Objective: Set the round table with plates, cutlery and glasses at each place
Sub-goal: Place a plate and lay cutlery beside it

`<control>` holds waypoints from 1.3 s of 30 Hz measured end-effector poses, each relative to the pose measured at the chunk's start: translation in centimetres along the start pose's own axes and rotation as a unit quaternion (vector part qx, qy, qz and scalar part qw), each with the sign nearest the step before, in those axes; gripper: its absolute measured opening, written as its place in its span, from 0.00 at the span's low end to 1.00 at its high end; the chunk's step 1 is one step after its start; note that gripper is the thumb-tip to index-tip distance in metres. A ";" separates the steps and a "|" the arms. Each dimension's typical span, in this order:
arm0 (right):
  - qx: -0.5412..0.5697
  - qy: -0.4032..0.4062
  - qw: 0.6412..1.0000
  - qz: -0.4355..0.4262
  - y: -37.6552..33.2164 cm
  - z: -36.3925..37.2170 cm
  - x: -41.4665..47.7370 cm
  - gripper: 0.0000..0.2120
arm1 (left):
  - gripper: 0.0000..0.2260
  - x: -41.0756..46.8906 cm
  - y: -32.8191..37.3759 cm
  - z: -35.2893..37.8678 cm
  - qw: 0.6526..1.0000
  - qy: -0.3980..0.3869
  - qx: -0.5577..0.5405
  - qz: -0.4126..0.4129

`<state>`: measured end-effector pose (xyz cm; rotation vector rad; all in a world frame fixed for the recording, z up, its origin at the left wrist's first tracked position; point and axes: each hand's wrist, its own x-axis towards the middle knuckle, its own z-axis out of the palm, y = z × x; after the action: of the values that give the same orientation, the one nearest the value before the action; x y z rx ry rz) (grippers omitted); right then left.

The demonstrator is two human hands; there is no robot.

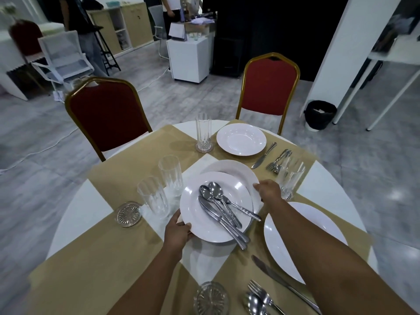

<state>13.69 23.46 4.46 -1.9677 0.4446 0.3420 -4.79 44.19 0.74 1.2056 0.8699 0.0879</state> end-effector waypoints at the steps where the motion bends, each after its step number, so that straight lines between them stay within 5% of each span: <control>1: 0.017 0.011 1.000 -0.009 0.0 -0.2 -0.2 0.13 | 0.28 -0.2 0.0 -0.2 1.000 -0.001 -0.006 -0.005; 10: 0.071 0.139 0.972 -0.177 -2.7 -1.1 -3.2 0.03 | 0.29 -0.9 -0.6 -1.0 0.998 0.000 -0.047 -0.030; 17: 0.107 0.212 0.934 -0.268 -5.3 -2.0 -5.0 0.06 | 0.28 -0.5 -1.5 -0.6 0.999 0.003 -0.035 -0.023; 27: 0.158 0.198 0.937 -0.239 -4.7 -3.0 -6.2 0.03 | 0.26 1.4 -0.7 2.4 0.999 0.019 -0.027 0.007; 35: 0.159 0.193 0.956 -0.157 -2.1 -3.1 -7.5 0.05 | 0.22 1.3 0.7 3.6 0.961 0.099 0.237 0.101; 39: 0.149 0.174 0.966 -0.118 -1.3 -2.8 -8.6 0.08 | 0.27 -0.6 2.3 4.9 0.951 0.085 0.243 0.171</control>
<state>6.74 22.75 10.39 -1.7593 0.4497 -0.2176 -1.27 40.99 3.39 1.8296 0.8491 0.2725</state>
